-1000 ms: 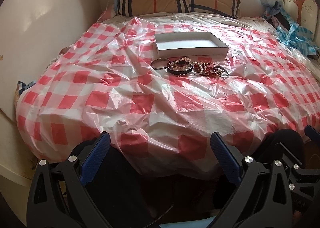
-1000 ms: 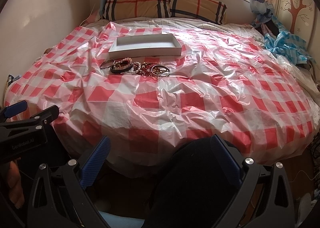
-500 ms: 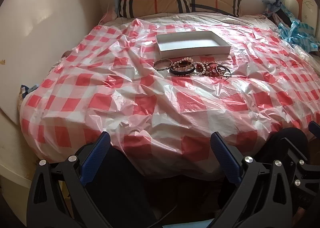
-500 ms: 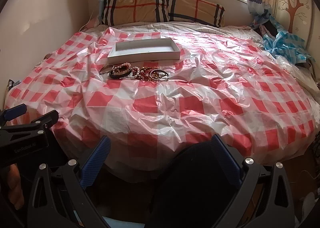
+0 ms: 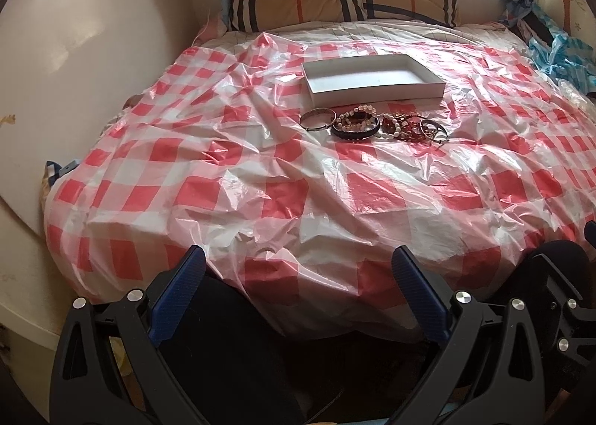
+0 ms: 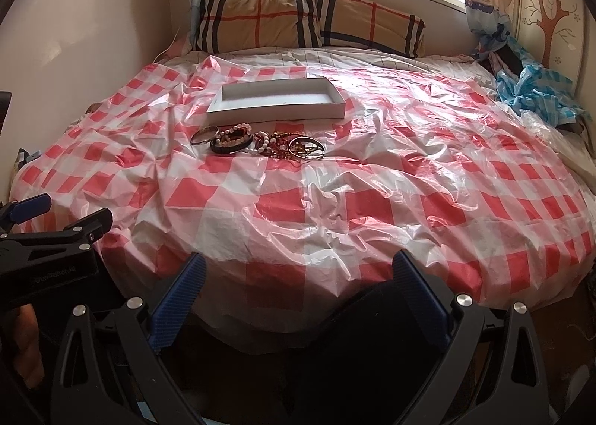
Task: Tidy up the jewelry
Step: 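Move both tools toward the bracelet pile beside the white box, then grasp the pink beaded bracelet with the right tool while the left tool nears the silver bangle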
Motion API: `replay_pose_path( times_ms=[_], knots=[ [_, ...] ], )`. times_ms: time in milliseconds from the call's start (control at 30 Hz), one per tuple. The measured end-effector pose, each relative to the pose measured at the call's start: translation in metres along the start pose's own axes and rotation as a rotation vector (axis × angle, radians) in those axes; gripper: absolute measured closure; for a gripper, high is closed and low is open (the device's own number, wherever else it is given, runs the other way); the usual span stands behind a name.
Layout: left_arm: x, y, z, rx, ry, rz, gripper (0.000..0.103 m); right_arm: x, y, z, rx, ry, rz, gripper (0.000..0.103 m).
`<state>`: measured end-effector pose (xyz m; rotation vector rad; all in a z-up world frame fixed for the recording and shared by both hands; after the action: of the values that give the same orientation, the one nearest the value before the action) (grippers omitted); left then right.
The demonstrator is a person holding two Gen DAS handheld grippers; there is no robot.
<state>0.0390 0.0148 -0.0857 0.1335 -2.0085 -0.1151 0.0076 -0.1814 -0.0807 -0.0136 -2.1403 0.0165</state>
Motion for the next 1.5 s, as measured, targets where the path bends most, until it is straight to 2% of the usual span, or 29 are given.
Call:
replay_pose_path(
  times_ms=[400, 1000, 1333, 1500],
  knots=[
    [-0.022, 0.004, -0.022, 0.036, 0.019, 0.014, 0.006, -0.026, 0.002, -0.024, 0.01, 0.001, 0.005, 0.007],
    [-0.07, 0.007, -0.07, 0.066, 0.043, 0.012, 0.006, -0.087, -0.008, -0.088, 0.018, 0.01, 0.046, 0.007],
    [-0.096, -0.001, -0.1, 0.035, 0.048, -0.014, 0.006, -0.123, -0.007, -0.114, 0.04, 0.027, 0.054, 0.007],
    [-0.106, -0.007, -0.111, 0.024, 0.044, -0.019, 0.006, -0.134, -0.007, -0.114, 0.035, 0.036, 0.042, 0.007]
  ],
)
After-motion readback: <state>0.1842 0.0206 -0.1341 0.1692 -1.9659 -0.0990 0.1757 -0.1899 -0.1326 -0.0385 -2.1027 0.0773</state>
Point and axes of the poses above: each gripper's, at about its wrist camera, not at the fingertips, and x roughly against the way its jaws point, y to its left, z to its underside, the point moved 8 cm from there along -x, roughly the way its jaws point, and after that the axes turned 15 degrees about y, right-handed, at the moved point
